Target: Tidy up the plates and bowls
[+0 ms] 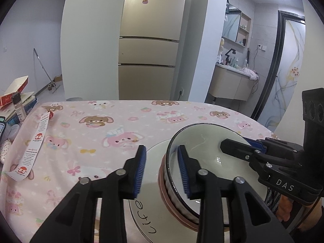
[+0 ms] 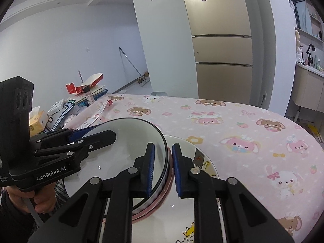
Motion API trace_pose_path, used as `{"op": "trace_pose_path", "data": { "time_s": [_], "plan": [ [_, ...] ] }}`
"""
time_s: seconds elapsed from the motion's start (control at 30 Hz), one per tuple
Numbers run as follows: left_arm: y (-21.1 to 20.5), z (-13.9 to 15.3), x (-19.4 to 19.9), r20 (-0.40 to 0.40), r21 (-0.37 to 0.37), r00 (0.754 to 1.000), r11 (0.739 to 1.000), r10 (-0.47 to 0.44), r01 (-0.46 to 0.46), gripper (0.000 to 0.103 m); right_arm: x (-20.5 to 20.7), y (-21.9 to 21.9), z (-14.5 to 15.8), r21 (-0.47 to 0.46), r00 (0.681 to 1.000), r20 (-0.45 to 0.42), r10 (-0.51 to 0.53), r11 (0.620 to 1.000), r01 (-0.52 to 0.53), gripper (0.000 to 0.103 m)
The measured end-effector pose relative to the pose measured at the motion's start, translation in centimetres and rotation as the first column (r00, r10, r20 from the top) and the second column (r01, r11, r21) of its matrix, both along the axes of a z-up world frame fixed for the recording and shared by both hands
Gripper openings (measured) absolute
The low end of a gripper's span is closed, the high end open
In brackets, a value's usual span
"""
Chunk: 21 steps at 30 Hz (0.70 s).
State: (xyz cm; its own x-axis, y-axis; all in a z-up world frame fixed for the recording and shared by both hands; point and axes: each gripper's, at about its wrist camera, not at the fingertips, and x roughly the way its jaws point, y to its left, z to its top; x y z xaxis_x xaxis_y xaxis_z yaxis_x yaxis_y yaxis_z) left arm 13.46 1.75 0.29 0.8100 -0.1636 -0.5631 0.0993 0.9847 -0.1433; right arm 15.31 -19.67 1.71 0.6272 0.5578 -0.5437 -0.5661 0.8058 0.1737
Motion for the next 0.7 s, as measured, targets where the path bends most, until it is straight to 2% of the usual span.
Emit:
{"op": "trace_pose_path", "data": {
  "time_s": [0.03, 0.13, 0.2, 0.23, 0.27, 0.3, 0.37, 0.47, 0.57, 0.7],
  "plan": [
    [0.0, 0.0, 0.0, -0.001, 0.005, 1.0, 1.0, 0.007, -0.007, 0.043, -0.1, 0.0, 0.0, -0.004, 1.0, 0.004, -0.002, 1.0, 0.002, 0.017],
    [0.1, 0.0, 0.0, -0.002, 0.005, 1.0, 1.0, 0.012, -0.012, 0.049, -0.8, 0.4, 0.3, -0.036, 0.999, 0.047, -0.022, 0.999, 0.023, 0.018],
    [0.3, 0.2, 0.0, 0.007, -0.004, 1.0, 1.0, 0.008, -0.008, 0.068, -1.6, 0.7, 0.9, -0.055, 0.995, 0.098, -0.018, 0.998, 0.024, 0.022],
    [0.3, 0.4, -0.1, 0.016, 0.002, 1.0, 1.0, 0.018, -0.018, 0.09, -2.2, 0.9, 1.3, -0.063, 0.991, 0.132, -0.009, 0.998, 0.018, 0.031],
    [0.3, 0.8, -0.4, 0.038, 0.024, 0.998, 0.999, 0.044, -0.045, 0.095, -2.7, 1.1, 1.7, -0.072, 0.986, 0.165, -0.011, 0.997, 0.023, 0.044],
    [0.2, 1.2, -0.8, 0.067, 0.048, 0.996, 0.997, 0.063, -0.066, 0.096, -3.2, 1.1, 2.2, -0.081, 0.978, 0.206, -0.025, 0.996, 0.042, 0.052],
    [0.1, 2.1, -1.6, 0.124, 0.084, 0.989, 0.992, 0.081, -0.092, 0.103, -4.3, 0.9, 3.2, -0.079, 0.961, 0.274, -0.035, 0.995, 0.059, 0.081],
    [0.1, 3.7, -3.0, 0.205, 0.094, 0.976, 0.991, 0.076, -0.097, 0.103, -5.3, -0.1, 4.8, -0.015, 0.94, 0.333, -0.076, 0.996, 0.086, 0.103],
    [-0.1, 5.7, -4.1, 0.253, 0.101, 0.965, 0.991, 0.062, -0.09, 0.103, -5.8, -1.0, 6.2, 0.041, 0.943, 0.325, -0.074, 0.997, 0.064, 0.103],
    [-0.4, 8.6, -6.0, 0.321, 0.115, 0.945, 0.988, 0.057, -0.099, 0.103, -7.4, -1.1, 7.9, 0.034, 0.922, 0.381, -0.076, 0.997, 0.068, 0.103]
  ]
}}
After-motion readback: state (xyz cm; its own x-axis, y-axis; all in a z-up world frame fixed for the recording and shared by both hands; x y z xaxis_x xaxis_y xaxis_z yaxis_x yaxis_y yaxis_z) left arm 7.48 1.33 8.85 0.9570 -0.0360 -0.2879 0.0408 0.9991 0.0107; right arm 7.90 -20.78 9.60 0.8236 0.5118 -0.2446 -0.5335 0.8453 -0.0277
